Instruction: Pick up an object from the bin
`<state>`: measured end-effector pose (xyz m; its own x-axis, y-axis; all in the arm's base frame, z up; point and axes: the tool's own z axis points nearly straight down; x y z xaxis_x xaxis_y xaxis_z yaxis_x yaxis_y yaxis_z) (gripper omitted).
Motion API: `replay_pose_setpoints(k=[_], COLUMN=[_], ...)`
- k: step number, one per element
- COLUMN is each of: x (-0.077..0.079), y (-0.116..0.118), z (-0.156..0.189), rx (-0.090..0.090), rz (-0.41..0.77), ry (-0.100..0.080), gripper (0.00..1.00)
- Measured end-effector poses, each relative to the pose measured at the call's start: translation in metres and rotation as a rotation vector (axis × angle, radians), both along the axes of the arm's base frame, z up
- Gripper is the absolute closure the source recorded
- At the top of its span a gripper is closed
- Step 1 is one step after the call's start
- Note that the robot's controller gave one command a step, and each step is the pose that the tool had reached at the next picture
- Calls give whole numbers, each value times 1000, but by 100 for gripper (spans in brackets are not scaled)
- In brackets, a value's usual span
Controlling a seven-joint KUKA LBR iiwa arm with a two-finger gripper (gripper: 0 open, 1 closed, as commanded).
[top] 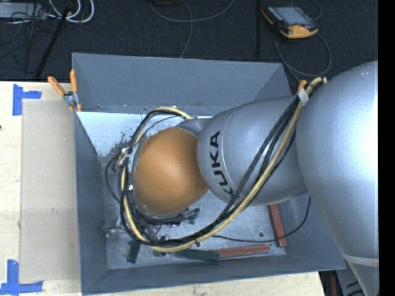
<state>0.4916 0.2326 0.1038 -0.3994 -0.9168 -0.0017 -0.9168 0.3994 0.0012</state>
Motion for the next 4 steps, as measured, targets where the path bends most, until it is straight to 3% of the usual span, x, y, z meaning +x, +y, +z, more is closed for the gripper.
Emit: replay_pose_setpoints(k=[1,2,3,4], x=[-5,-6,-6,-6], y=[3,3,3,4], z=[-36,-37,-36,-27], rx=[-2,0,0,0], rz=[428,422,421,414], ry=[4,2,2,0], gripper=[0,0,100,100])
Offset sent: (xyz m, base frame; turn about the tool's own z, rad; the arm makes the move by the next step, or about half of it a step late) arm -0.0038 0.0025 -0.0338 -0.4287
